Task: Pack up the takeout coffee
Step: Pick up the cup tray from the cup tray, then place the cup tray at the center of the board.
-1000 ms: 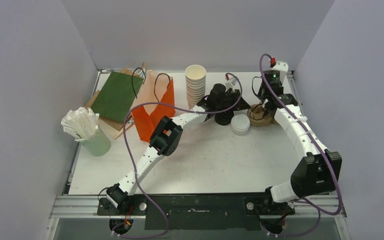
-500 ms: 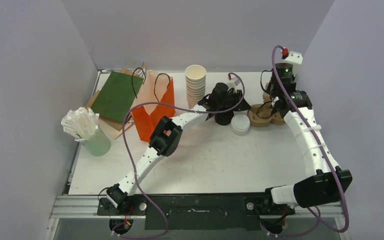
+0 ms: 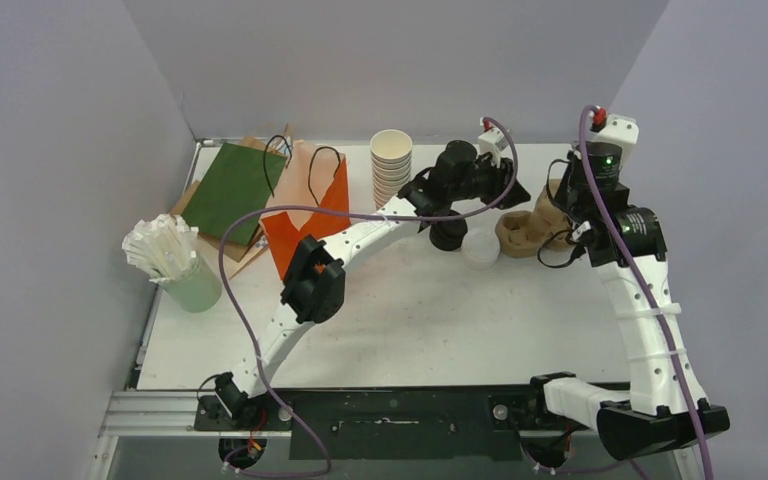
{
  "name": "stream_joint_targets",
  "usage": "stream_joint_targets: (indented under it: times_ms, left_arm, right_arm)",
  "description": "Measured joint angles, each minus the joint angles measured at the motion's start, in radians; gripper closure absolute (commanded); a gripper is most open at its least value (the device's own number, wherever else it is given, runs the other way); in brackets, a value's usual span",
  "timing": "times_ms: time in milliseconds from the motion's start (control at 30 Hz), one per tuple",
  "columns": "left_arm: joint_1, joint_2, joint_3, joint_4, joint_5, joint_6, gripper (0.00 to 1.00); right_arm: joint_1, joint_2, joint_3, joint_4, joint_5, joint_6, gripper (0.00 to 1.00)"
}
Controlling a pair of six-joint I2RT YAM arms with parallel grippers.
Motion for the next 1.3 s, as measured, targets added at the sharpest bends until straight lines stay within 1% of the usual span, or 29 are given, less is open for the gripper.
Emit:
stream_joint_targets:
  times_ms: [133, 300, 367, 467, 567, 700, 833, 933, 1000, 1100, 1133, 1167, 1200, 1267, 1300]
  left_arm:
    - [-0.03, -0.088, -0.035, -0.024, -0.039, 0.045, 0.71]
    - [-0.04, -0.126, -0.08, -0.071, -0.068, 0.076, 0.71]
    - [-0.037, -0.154, -0.156, -0.09, -0.086, 0.09, 0.7]
    - [-0.035, -0.228, -0.322, -0.114, -0.126, 0.104, 0.69]
    - [-0.034, -0.375, -0.561, -0.124, -0.175, 0.115, 0.67]
    - [-0.037, -0.6, -0.774, -0.138, -0.24, 0.13, 0.64]
    - [-0.038, -0.831, -0.879, -0.137, -0.297, 0.146, 0.62]
    - [-0.037, -0.956, -0.925, -0.128, -0.325, 0.152, 0.62]
    - [-0.034, -1.016, -0.965, -0.124, -0.337, 0.153, 0.61]
    - [-0.027, -1.064, -1.032, -0.129, -0.349, 0.153, 0.61]
    - [-0.024, -1.069, -1.053, -0.137, -0.352, 0.153, 0.6]
    - [-0.019, -1.073, -1.073, -0.148, -0.356, 0.152, 0.6]
    - [-0.015, -1.075, -1.088, -0.156, -0.358, 0.152, 0.6]
    - [-0.002, -1.087, -1.131, -0.175, -0.36, 0.151, 0.6]
    - [0.006, -1.097, -1.151, -0.188, -0.362, 0.151, 0.6]
  right_arm:
    - [0.0, -0.029, 0.017, -0.077, -0.008, -0.004, 1.0]
    - [0.0, -0.043, 0.018, -0.147, -0.066, -0.014, 1.0]
    - [0.0, -0.042, 0.018, -0.174, -0.103, -0.015, 1.0]
    - [0.003, -0.041, 0.01, -0.195, -0.156, -0.018, 1.0]
    - [0.015, -0.031, -0.016, -0.201, -0.211, -0.019, 1.0]
    - [0.033, -0.005, -0.055, -0.216, -0.254, -0.02, 1.0]
    - [0.05, 0.003, -0.061, -0.251, -0.254, -0.018, 1.0]
    - [0.079, 0.013, -0.05, -0.289, -0.202, -0.007, 1.0]
    - [0.122, 0.039, -0.036, -0.323, -0.145, 0.011, 1.0]
    - [0.234, 0.099, -0.029, -0.368, -0.06, 0.058, 1.0]
    - [0.278, 0.125, -0.029, -0.381, -0.037, 0.076, 0.98]
    - [0.317, 0.147, -0.029, -0.388, -0.019, 0.094, 0.92]
    - [0.364, 0.177, -0.029, -0.396, -0.004, 0.114, 0.78]
    - [0.452, 0.237, -0.029, -0.395, 0.013, 0.153, 0.43]
    - [0.492, 0.266, -0.029, -0.391, 0.015, 0.172, 0.33]
